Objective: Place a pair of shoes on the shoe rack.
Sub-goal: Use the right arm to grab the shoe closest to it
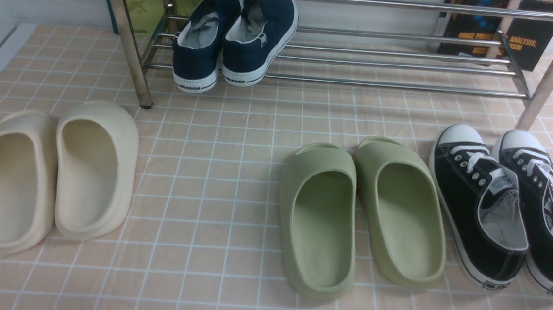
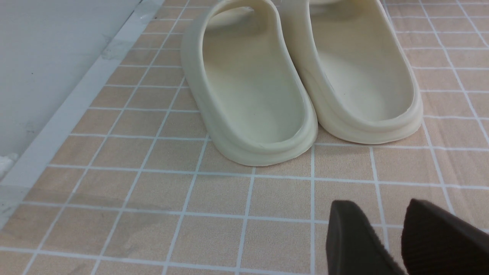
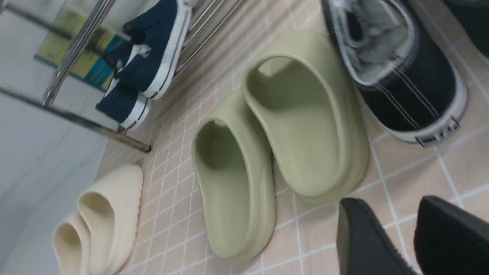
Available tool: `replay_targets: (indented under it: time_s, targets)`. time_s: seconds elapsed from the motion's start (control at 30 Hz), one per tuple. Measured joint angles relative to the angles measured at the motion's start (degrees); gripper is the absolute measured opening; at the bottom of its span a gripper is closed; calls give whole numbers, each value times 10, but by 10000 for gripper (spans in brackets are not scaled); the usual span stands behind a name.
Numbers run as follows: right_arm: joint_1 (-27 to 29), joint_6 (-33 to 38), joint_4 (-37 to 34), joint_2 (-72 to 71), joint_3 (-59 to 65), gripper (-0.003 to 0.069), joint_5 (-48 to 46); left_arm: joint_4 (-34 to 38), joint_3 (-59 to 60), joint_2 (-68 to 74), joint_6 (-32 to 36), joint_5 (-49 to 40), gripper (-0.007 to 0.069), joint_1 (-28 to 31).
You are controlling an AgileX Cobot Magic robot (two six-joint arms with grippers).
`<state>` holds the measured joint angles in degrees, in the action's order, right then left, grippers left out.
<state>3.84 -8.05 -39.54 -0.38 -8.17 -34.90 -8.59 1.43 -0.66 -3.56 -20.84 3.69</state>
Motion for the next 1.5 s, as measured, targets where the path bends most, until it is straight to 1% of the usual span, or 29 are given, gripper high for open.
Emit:
replay_targets:
  time_s: [0.03, 0.1, 0.13, 0.17, 0.2, 0.23, 0.27, 0.3, 0.37, 0.43, 0.47, 0.53, 0.63, 0.67, 0.77, 0.83, 0.87, 0.9, 0.93, 0.97, 1.0, 1.03, 1.07, 1.2, 1.27, 1.3, 1.33, 1.43, 1.5]
  targets:
    - [0, 31, 17, 9, -29, 186, -20, 0, 0, 0, 0, 0, 236, 0]
    - [0, 57, 62, 42, -91, 106, -53, 0, 0, 0, 0, 0, 236, 0]
    - [0, 63, 90, 66, -123, 57, -72, 0, 0, 0, 0, 0, 236, 0]
    - [0, 64, 97, 71, -135, 39, -76, 0, 0, 0, 0, 0, 236, 0]
    - [0, 67, 141, 111, -175, 0, -109, 0, 0, 0, 0, 0, 236, 0]
    - [0, 70, 173, 142, -214, -15, -140, 0, 0, 0, 0, 0, 236, 0]
    - [0, 71, 185, 154, -220, -15, -146, 0, 0, 0, 0, 0, 236, 0]
    - [0, 81, 228, 206, -271, -18, -190, 0, 0, 0, 0, 0, 236, 0]
    - [0, 108, 258, 258, -324, -18, -231, 0, 0, 0, 0, 0, 236, 0]
    - [-2, 140, 277, 312, -368, -18, -270, 0, 0, 0, 0, 0, 236, 0]
    - [-4, 145, 279, 329, -377, -18, -275, 0, 0, 0, 0, 0, 236, 0]
    - [-36, 166, 281, 394, -425, -18, -292, 0, 0, 0, 0, 0, 236, 0]
    - [-84, 170, 292, 459, -453, -17, -303, 0, 0, 0, 0, 0, 236, 0]
    - [-109, 170, 302, 494, -460, -15, -307, 0, 0, 0, 0, 0, 236, 0]
    - [-160, 164, 322, 556, -471, -12, -308, 0, 0, 0, 0, 0, 236, 0]
    - [-197, 149, 345, 618, -481, 3, -307, 0, 0, 0, 0, 0, 236, 0]
    - [-200, 148, 347, 622, -482, 5, -307, 0, 0, 0, 0, 0, 236, 0]
    - [-215, 137, 362, 651, -492, 22, -302, 0, 0, 0, 0, 0, 236, 0]
    - [-227, 125, 377, 677, -502, 57, -294, 0, 0, 0, 0, 0, 236, 0]
    - [-231, 119, 387, 694, -508, 76, -290, 0, 0, 0, 0, 0, 236, 0]
    - [-234, 111, 395, 710, -515, 114, -282, 0, 0, 0, 0, 0, 236, 0]
    - [-236, 97, 407, 739, -527, 188, -271, 0, 0, 0, 0, 0, 236, 0]
    - [-236, 91, 413, 753, -532, 219, -264, 0, 0, 0, 0, 0, 236, 0]
    - [-236, 73, 427, 807, -550, 405, -237, 0, 0, 0, 0, 0, 236, 0]
    - [-236, 72, 429, 833, -553, 476, -222, 0, 0, 0, 0, 0, 236, 0]
    - [-236, 72, 429, 839, -553, 489, -218, 0, 0, 0, 0, 0, 236, 0]
    - [-236, 71, 429, 880, -553, 540, -197, 0, 0, 0, 0, 0, 236, 0]
    - [-236, 71, 429, 916, -553, 541, -182, 0, 0, 0, 0, 0, 236, 0]
    - [-236, 62, 432, 947, -554, 508, -171, 0, 0, 0, 0, 0, 236, 0]
